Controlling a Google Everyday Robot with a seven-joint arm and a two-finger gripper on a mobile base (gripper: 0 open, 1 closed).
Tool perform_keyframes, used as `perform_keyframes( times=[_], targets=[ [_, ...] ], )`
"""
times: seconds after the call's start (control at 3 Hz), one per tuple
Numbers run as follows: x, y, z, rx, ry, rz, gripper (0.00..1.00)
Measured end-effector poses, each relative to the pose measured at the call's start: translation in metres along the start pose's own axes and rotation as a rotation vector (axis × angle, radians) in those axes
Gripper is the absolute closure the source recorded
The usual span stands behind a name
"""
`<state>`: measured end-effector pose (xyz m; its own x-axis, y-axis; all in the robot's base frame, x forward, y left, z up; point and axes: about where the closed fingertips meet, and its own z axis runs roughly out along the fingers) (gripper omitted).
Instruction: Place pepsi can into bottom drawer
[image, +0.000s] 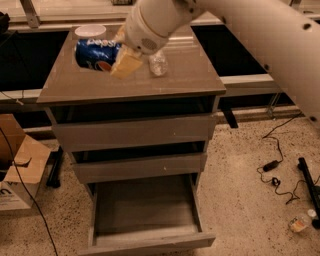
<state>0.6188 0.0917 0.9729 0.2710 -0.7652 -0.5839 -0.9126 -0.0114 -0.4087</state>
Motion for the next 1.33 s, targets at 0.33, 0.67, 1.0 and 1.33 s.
perform_keyframes(
  times=[0.33, 0.67, 1.0, 1.33],
  targets=[
    [0.034, 0.064, 0.023, -0.087, 0.015, 0.108, 1.0],
    [0.083, 0.129, 0.07, -0.2, 0.032, 0.2, 1.0],
    [0.158, 0.195, 0.14, -0.291, 0.029, 0.338, 1.0],
    [0.159, 0.195, 0.14, -0.291, 0.029, 0.339, 1.0]
  ],
)
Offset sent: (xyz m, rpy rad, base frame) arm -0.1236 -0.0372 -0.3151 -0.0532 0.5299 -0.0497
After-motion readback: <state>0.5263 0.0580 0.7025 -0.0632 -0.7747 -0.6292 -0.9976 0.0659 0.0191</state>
